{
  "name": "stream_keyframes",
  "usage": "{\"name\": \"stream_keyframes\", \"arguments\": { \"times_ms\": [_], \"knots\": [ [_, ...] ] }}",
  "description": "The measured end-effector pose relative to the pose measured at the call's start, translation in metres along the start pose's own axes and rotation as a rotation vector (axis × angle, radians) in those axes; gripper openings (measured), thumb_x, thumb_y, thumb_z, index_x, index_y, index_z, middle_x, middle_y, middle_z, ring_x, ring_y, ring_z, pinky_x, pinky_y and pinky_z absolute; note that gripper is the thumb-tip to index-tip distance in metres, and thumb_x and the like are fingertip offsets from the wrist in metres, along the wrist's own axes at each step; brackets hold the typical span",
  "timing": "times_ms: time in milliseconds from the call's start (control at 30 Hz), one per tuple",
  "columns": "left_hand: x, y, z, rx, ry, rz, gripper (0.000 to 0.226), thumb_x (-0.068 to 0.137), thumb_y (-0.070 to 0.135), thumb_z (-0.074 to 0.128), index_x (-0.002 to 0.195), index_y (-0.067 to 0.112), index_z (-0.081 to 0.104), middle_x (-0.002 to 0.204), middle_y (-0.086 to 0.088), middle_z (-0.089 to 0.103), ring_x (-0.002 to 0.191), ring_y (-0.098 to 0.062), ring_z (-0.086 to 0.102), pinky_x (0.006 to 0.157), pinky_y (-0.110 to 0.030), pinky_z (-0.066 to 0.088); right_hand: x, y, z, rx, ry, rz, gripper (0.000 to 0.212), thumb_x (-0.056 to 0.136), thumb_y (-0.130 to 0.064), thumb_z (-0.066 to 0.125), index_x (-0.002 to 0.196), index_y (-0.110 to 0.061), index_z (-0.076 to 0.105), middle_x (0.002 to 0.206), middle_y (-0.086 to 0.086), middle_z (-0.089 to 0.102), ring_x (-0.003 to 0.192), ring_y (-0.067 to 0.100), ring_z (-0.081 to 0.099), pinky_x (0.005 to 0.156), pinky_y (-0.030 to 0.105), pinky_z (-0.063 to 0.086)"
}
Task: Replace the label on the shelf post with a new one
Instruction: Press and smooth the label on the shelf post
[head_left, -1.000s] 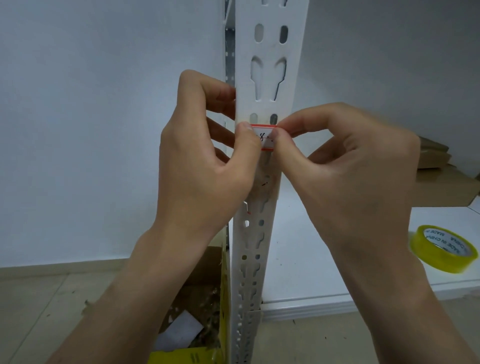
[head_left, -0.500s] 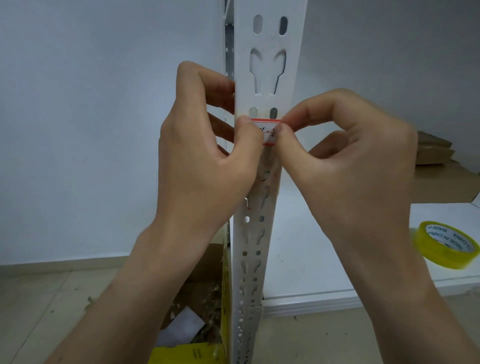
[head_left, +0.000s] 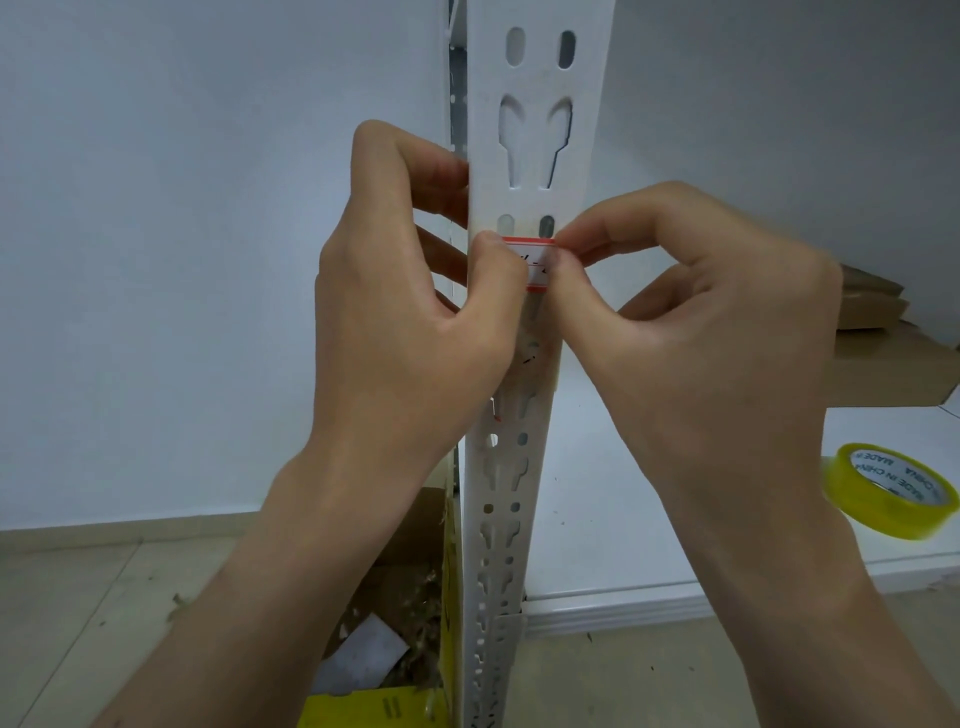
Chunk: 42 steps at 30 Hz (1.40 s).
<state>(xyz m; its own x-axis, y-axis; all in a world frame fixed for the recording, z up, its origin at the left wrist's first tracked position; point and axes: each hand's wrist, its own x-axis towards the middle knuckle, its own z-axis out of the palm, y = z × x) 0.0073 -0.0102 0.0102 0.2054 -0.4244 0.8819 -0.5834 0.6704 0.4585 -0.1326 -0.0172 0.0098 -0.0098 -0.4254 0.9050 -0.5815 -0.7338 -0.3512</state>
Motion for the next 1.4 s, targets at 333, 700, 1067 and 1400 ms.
{"name": "stream_keyframes", "arguments": {
  "times_ms": [333, 700, 1067, 1400],
  "knots": [
    [0.0004, 0.0012, -0.0013, 0.035, -0.003, 0.01, 0.027, 0.093, 0.03, 0.062, 0.108, 0.024, 0.041, 0.1, 0.029, 0.054, 0.09, -0.009, 0.069, 0.062, -0.01, 0.052, 0.0004, -0.0054, 0.0019, -0.017, -0.033, 0.061, 0.01, 0.089, -0.035, 0.074, 0.092, -0.027, 0.069, 0.081, -0.017, 0.068, 0.063, 0.002, 0.062, 0.057, 0.017, 0.046],
    [0.0011, 0.0018, -0.002, 0.039, -0.003, 0.001, 0.027, 0.092, 0.032, 0.063, 0.108, 0.026, 0.041, 0.102, 0.026, 0.056, 0.09, -0.012, 0.071, 0.064, -0.014, 0.056, -0.0006, -0.0009, -0.0022, 0.004, -0.005, 0.019, 0.014, 0.093, -0.034, 0.072, 0.098, -0.022, 0.074, 0.091, -0.013, 0.075, 0.063, -0.007, 0.057, 0.063, 0.01, 0.044],
    [0.0007, 0.0018, -0.0012, 0.036, 0.0, -0.001, 0.026, 0.092, 0.029, 0.062, 0.108, 0.025, 0.041, 0.101, 0.026, 0.056, 0.09, -0.012, 0.071, 0.06, -0.01, 0.051, 0.0011, -0.0034, -0.0015, 0.0, -0.018, 0.025, 0.007, 0.091, -0.033, 0.069, 0.094, -0.028, 0.073, 0.087, -0.015, 0.073, 0.062, -0.003, 0.061, 0.058, 0.015, 0.041],
    [0.0009, 0.0007, -0.0021, 0.006, -0.01, 0.005, 0.026, 0.092, 0.029, 0.061, 0.108, 0.024, 0.041, 0.1, 0.029, 0.054, 0.091, -0.011, 0.071, 0.06, -0.01, 0.052, -0.0004, -0.0008, -0.0008, -0.003, 0.004, 0.027, 0.009, 0.091, -0.032, 0.071, 0.093, -0.023, 0.074, 0.088, -0.015, 0.075, 0.064, -0.012, 0.057, 0.062, 0.001, 0.039]
  ]
}}
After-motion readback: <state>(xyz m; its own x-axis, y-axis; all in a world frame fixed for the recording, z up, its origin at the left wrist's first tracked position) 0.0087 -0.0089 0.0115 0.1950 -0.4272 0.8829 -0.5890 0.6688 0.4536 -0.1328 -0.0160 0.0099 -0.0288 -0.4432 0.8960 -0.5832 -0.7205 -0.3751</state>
